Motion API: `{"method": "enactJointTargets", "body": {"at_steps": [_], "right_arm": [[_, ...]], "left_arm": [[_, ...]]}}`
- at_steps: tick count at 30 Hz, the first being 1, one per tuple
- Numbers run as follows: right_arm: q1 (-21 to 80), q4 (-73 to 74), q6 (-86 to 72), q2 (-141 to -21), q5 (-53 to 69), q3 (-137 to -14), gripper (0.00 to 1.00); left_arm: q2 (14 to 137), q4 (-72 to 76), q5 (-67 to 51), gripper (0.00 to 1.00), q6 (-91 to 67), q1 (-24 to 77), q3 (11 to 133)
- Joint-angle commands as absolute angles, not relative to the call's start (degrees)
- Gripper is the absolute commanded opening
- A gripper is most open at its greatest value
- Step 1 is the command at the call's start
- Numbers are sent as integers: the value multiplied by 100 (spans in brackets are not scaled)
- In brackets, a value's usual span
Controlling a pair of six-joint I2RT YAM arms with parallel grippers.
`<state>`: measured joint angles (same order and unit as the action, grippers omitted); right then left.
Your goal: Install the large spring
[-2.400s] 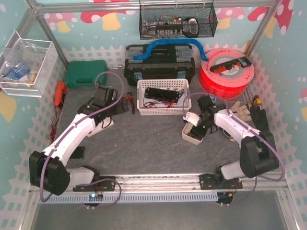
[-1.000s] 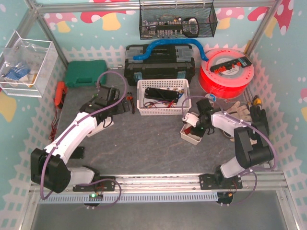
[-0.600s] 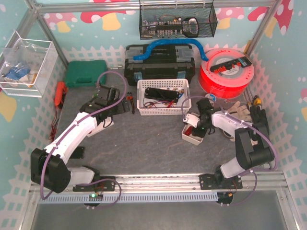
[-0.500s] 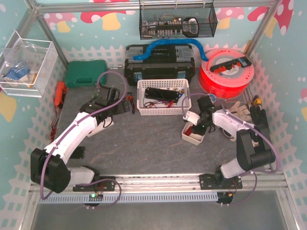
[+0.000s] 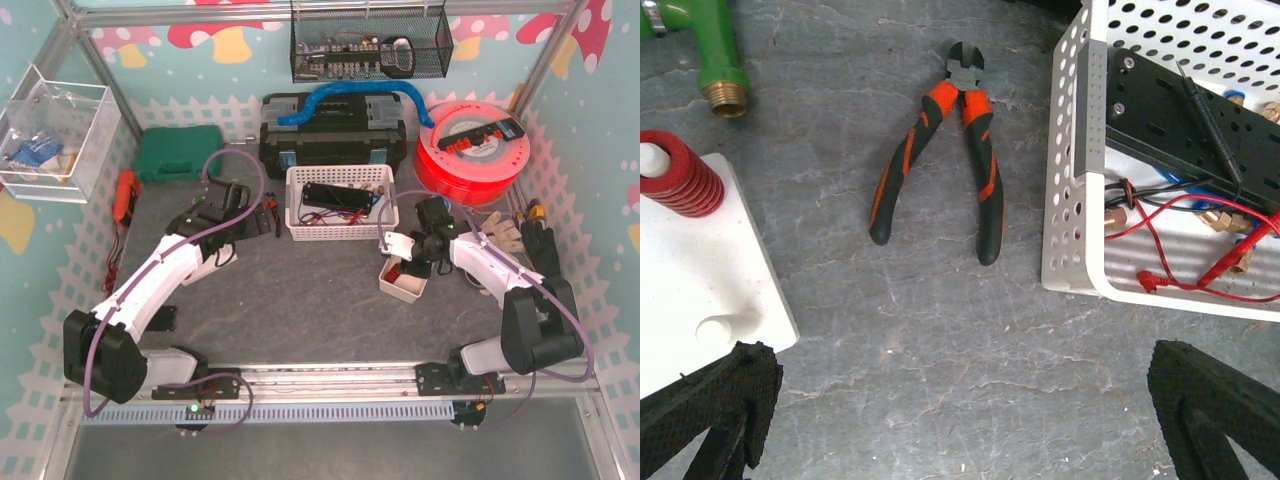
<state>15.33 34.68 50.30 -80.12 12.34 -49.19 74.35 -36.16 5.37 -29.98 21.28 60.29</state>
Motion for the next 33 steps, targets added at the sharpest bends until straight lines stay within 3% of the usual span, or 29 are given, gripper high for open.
{"method": "enactJointTargets", "body": {"at_steps": [1, 7, 33], "right_arm": [[1538, 3643, 5847, -8071, 1680, -4925, 50], [1538, 3477, 6514, -8058, 1243, -4599, 46], [1916, 3411, 7444, -8573, 1155, -4801, 48]], "left_arm": [[7287, -3646, 571, 99, -3077, 2187, 5978], [7175, -3638, 589, 99, -3076, 2188, 5881], [6961, -3572, 589, 99, -3133, 2186, 5487]]}}
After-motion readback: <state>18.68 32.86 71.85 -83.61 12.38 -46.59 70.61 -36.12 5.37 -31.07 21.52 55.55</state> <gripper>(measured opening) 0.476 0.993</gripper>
